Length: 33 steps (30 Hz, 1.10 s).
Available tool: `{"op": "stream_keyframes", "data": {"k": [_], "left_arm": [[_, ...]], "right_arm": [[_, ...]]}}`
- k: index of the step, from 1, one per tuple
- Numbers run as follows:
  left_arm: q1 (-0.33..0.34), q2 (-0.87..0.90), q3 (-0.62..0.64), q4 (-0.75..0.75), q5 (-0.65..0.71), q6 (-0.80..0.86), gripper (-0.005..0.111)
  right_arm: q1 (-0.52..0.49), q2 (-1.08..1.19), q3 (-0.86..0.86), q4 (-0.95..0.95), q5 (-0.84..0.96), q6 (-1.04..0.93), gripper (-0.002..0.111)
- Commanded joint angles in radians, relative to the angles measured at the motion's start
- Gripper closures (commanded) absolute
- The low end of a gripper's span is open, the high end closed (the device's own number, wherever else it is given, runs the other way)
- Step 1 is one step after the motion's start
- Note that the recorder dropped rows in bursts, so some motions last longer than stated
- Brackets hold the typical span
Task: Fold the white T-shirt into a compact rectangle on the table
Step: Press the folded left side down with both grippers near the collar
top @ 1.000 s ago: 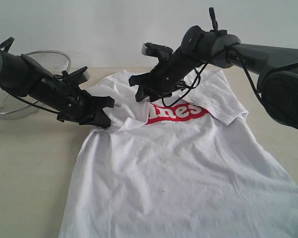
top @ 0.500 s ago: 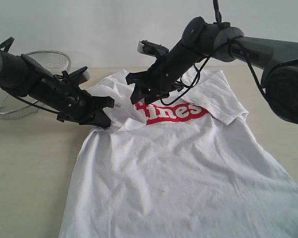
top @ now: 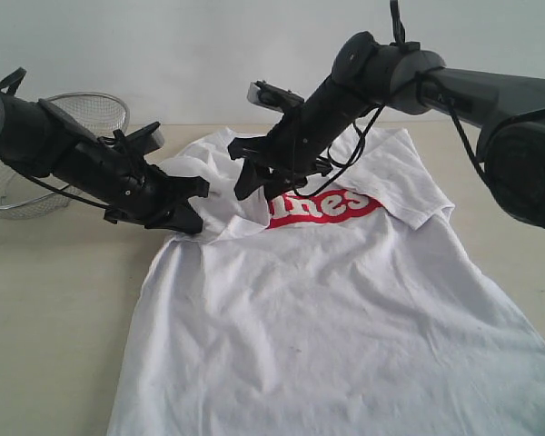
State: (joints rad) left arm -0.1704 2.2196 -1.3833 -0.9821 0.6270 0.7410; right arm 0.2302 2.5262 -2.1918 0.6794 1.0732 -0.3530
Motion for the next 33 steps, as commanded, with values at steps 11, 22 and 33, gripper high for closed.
{"op": "stream_keyframes", "data": {"k": [11,22,33], "left_arm": [[-0.005,0.003,0.003,0.005,-0.003,-0.008,0.102],[-0.005,0.003,0.003,0.005,-0.003,-0.008,0.102],[-0.003,0.003,0.003,0.011,-0.013,-0.008,0.102]], "right_arm": [[0.003,0.044,-0.008,0.044,-0.095,-0.021,0.066],[0.014,0.056,-0.015,0.058,-0.18,-0.028,0.105],[0.012,-0.017,-0.015,0.008,-0.169,-0.054,0.109]]}}
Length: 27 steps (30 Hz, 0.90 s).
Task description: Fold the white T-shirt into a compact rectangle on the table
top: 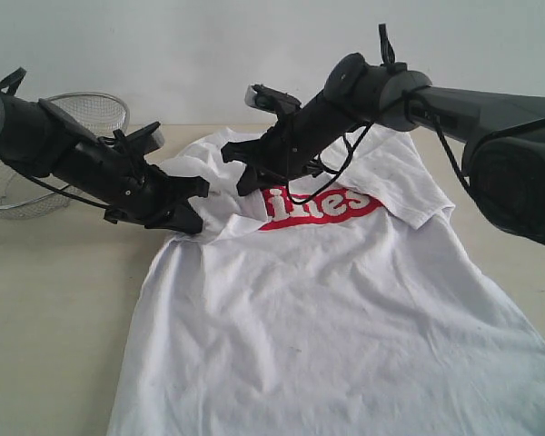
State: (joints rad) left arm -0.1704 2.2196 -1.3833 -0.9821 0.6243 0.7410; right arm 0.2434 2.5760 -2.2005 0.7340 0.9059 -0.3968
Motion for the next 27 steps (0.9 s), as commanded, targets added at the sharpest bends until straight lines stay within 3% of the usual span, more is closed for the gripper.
{"op": "stream_keyframes", "data": {"k": [1,9,19,27], "left_arm": [[-0.003,0.003,0.003,0.011,-0.017,-0.008,0.102],[-0.001,0.003,0.003,0.011,-0.022,-0.008,0.102],[-0.001,0.003,0.003,0.013,-0.022,-0.008,0.102],[-0.001,0.003,0.003,0.013,-0.018,-0.008,0.102]], "right_arm": [[-0.001,-0.081,-0.006,-0.073,-0.001,0.002,0.109],[-0.001,-0.135,-0.006,-0.302,0.08,0.186,0.109],[-0.001,-0.137,-0.004,-0.334,0.307,0.182,0.109],[-0.001,-0.138,0.059,-0.365,0.315,0.174,0.109]]}}
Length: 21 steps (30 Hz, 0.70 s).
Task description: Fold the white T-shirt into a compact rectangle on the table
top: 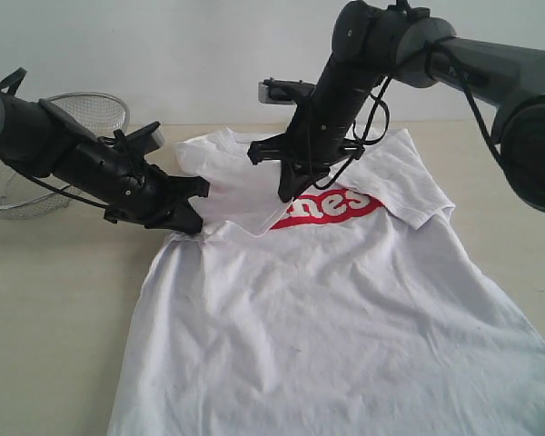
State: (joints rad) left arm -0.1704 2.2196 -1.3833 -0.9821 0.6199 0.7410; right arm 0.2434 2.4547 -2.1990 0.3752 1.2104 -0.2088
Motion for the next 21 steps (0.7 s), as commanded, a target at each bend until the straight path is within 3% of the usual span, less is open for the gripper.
{"op": "stream_keyframes", "data": {"k": [1,6,11,15,18,21], "left_arm": [[-0.001,0.003,0.003,0.013,-0.011,-0.008,0.102],[-0.001,0.003,0.003,0.027,0.013,-0.008,0.102],[0.001,-0.054,0.003,0.264,0.138,-0.092,0.102],[0.001,-0.134,0.003,0.368,0.195,-0.155,0.102],[0.003,-0.179,0.003,0.373,0.122,-0.159,0.102],[0.003,-0.198,0.003,0.373,-0.065,-0.159,0.102]], "right_arm": [[-0.001,-0.017,0.098,-0.003,0.011,-0.022,0.109],[-0.001,-0.021,0.179,0.087,0.011,-0.118,0.109],[-0.001,-0.126,0.176,-0.1,0.011,-0.111,0.109],[-0.001,-0.192,0.175,-0.115,0.011,-0.149,0.109],[-0.001,-0.201,0.175,-0.07,-0.035,-0.207,0.109],[-0.001,-0.172,0.175,-0.032,-0.173,-0.245,0.109]]}}
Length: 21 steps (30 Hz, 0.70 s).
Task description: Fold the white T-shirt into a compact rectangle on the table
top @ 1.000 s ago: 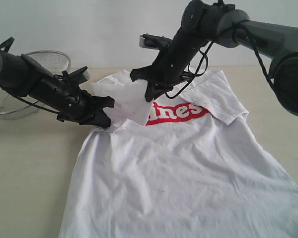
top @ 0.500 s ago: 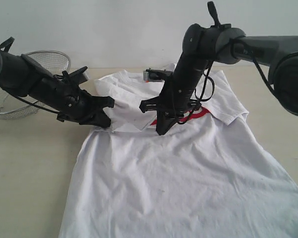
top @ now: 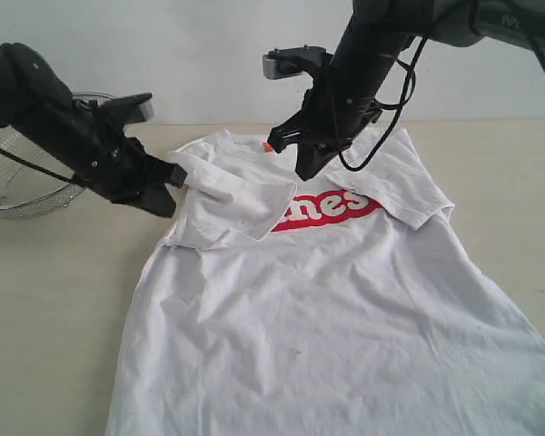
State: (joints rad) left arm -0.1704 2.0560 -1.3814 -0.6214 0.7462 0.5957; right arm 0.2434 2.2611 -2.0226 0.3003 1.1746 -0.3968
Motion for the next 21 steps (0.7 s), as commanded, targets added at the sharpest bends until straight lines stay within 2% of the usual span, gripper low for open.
{"op": "stream_keyframes", "data": {"k": [1,2,3,9,15,21], "left_arm": [[0.003,-0.032,0.001,0.012,-0.254,-0.014,0.102],[0.003,-0.01,-0.011,0.012,-0.322,-0.014,0.102],[0.003,0.007,-0.025,0.012,-0.335,-0.012,0.102],[0.003,0.141,-0.153,0.012,-0.334,-0.008,0.102],[0.003,0.268,-0.326,0.008,-0.334,-0.008,0.102],[0.003,0.459,-0.574,-0.017,-0.249,-0.024,0.102]], "right_arm": [[-0.001,0.036,-0.002,0.067,-0.18,-0.067,0.109],[-0.001,0.06,-0.002,0.119,-0.231,-0.104,0.109],[-0.001,0.074,-0.002,0.154,-0.243,-0.135,0.109],[-0.001,0.139,-0.002,0.315,-0.249,-0.272,0.109],[-0.001,0.193,-0.002,0.342,-0.278,-0.317,0.109],[-0.001,0.227,-0.002,0.343,-0.242,-0.309,0.109]]}}
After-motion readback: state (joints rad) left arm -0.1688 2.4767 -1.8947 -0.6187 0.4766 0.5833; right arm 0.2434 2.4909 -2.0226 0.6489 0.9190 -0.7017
